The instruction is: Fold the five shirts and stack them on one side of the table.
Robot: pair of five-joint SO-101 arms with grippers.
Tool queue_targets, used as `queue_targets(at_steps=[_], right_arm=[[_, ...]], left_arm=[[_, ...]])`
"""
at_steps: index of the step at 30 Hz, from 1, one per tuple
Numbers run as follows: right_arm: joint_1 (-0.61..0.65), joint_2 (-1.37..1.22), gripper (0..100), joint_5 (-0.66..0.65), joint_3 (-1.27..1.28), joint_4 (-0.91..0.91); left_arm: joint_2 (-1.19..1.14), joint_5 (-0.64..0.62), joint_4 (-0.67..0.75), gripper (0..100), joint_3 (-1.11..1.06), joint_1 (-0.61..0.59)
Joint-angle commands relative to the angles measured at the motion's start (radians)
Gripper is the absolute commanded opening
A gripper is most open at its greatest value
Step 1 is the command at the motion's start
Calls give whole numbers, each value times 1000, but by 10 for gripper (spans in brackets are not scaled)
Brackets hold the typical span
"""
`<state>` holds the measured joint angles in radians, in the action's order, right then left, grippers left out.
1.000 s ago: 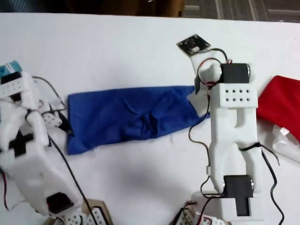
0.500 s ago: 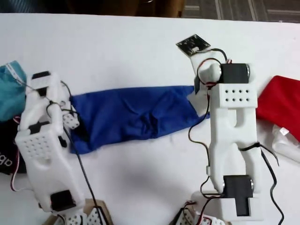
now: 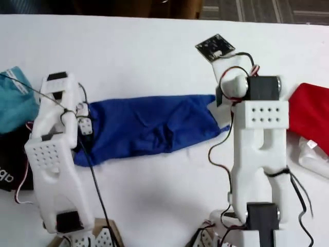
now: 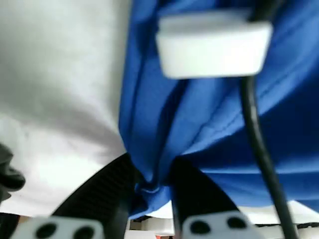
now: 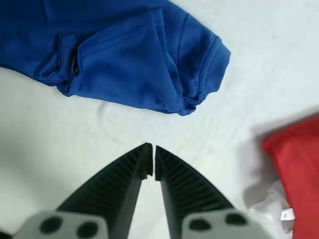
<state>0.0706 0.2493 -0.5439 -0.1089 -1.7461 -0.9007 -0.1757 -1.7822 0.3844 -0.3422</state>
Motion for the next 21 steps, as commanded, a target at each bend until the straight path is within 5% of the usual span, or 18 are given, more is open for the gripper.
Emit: queue_targets(at_steps=[1, 8, 21], right_arm=[[-41, 58, 19, -2, -5, -16], [-127, 81, 19, -2, -3, -18], [-341, 88, 19, -2, -3, -18]], left_arm=[[11, -15, -6, 25, 62, -2], [206, -15, -6, 25, 143, 109], [256, -48, 17, 26, 527, 643]])
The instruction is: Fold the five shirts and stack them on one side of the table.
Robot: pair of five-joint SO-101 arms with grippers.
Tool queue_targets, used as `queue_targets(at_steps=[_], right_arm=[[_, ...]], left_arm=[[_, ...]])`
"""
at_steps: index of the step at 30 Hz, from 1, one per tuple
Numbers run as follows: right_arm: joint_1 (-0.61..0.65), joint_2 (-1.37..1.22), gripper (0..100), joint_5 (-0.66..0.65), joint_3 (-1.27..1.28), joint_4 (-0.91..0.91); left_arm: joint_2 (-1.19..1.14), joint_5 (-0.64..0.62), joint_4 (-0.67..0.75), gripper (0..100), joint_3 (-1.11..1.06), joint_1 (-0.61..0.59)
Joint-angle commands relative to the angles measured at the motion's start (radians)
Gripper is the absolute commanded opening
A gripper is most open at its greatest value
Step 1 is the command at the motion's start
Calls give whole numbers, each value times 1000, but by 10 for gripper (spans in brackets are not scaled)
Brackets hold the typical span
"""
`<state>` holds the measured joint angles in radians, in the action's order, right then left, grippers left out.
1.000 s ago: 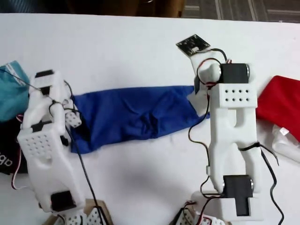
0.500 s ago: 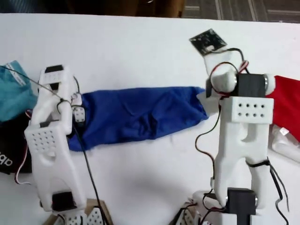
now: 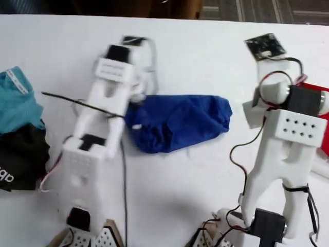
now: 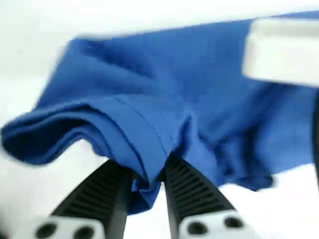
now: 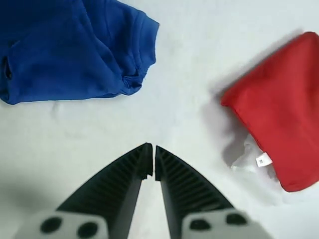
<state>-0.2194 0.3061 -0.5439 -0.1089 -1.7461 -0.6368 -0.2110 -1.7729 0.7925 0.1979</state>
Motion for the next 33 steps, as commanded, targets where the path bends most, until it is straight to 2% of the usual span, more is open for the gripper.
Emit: queue_targets(at_steps=[1, 6, 12, 16, 19, 27, 30, 33], right_arm=[[-71, 31, 19, -2, -3, -18], [-165, 44, 19, -14, -3, -18], [-232, 87, 19, -181, -3, -18], [-297, 108, 19, -190, -3, -16], [-341, 108, 19, -190, -3, -16], [-351, 108, 19, -190, -3, -15], [-355, 110, 19, -190, -3, -16], [-358, 110, 19, -192, -3, -18]], left_arm=[[-37, -11, 20, 26, 153, 132], [-195, -8, 49, 28, 355, 279], [-382, 75, 133, 28, 567, 446], [-425, 138, 146, 28, 691, 483], [-417, 244, 169, 28, 739, 497], [-420, 377, 169, 31, 740, 603], [-428, 439, 164, 125, 736, 620], [-419, 404, 170, 256, 730, 605]])
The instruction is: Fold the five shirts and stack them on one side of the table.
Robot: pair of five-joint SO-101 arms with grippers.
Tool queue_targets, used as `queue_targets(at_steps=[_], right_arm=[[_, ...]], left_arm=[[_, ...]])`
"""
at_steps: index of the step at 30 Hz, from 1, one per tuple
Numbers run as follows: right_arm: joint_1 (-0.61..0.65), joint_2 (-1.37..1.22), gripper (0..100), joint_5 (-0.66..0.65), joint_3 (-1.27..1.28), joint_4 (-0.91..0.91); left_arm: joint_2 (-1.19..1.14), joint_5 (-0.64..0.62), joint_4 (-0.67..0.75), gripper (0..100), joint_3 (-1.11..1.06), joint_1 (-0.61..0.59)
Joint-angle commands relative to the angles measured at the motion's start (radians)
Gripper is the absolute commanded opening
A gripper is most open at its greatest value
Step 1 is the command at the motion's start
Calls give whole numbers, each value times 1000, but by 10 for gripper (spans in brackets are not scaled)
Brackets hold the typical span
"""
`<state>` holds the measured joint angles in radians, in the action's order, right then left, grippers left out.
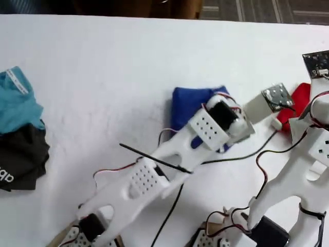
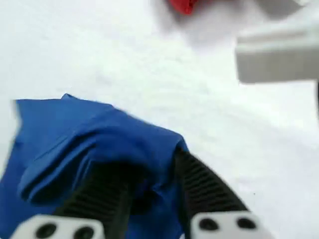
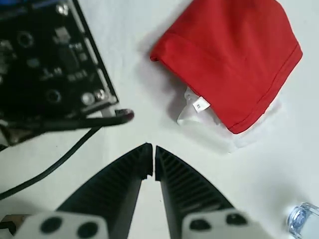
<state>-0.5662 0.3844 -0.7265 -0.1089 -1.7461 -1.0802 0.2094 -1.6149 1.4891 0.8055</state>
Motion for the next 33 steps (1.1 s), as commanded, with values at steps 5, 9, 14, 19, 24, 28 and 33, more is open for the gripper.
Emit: queue_targets(at_steps=[5, 9, 14, 19, 24, 28, 33], right_arm=[[-7, 31, 19, -9, -3, -16], [-2, 21, 19, -9, -2, -15], [77, -8, 19, -2, 74, 39], [278, -93, 19, 0, 256, 252], [432, -266, 19, -2, 298, 536], [570, -432, 19, 0, 212, 572], [653, -624, 19, 92, 64, 576]], left_arm=[[28, -40, 0, 232, 99, -91], [51, -84, -60, 229, 186, -212], [106, -216, -130, 229, 101, -480], [126, -249, -176, 222, 33, -776], [160, -250, -176, 59, -182, -941], [166, -252, -173, 37, -450, -948], [163, -311, -69, 37, -691, -947]])
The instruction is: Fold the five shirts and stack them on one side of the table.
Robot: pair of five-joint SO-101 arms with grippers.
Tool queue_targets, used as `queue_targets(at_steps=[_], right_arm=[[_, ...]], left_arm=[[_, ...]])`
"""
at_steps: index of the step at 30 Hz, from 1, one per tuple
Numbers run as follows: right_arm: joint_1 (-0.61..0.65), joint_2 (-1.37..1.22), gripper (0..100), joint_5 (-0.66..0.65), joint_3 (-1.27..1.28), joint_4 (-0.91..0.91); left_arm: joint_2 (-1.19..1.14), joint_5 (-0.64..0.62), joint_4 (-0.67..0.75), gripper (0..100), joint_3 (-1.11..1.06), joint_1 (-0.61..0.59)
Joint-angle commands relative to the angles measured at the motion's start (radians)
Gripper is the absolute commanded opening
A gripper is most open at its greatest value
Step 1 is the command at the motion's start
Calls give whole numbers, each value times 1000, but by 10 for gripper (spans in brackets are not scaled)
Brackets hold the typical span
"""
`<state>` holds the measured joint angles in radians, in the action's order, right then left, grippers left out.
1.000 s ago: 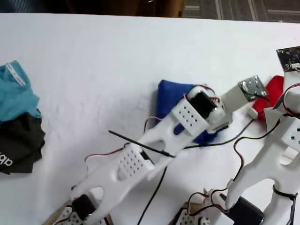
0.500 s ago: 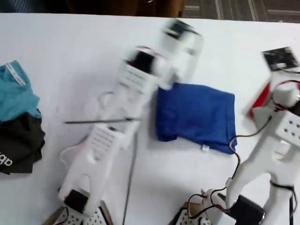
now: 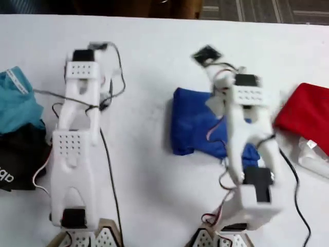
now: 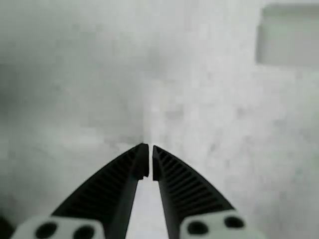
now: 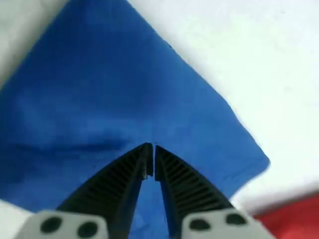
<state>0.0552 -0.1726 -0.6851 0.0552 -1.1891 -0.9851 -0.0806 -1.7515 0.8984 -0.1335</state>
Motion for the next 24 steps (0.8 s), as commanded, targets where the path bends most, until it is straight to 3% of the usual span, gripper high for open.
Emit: queue_targets(at_steps=[1, 13, 24], right_arm=[[42, -105, 19, 64, -137, 16], [193, -440, 19, 72, -413, -27], [306, -529, 19, 150, -621, -107]], left_arm=[[68, -23, 106, 37, -148, -8], [84, -23, 167, 37, -194, -12], [84, -23, 164, 37, -194, -12]])
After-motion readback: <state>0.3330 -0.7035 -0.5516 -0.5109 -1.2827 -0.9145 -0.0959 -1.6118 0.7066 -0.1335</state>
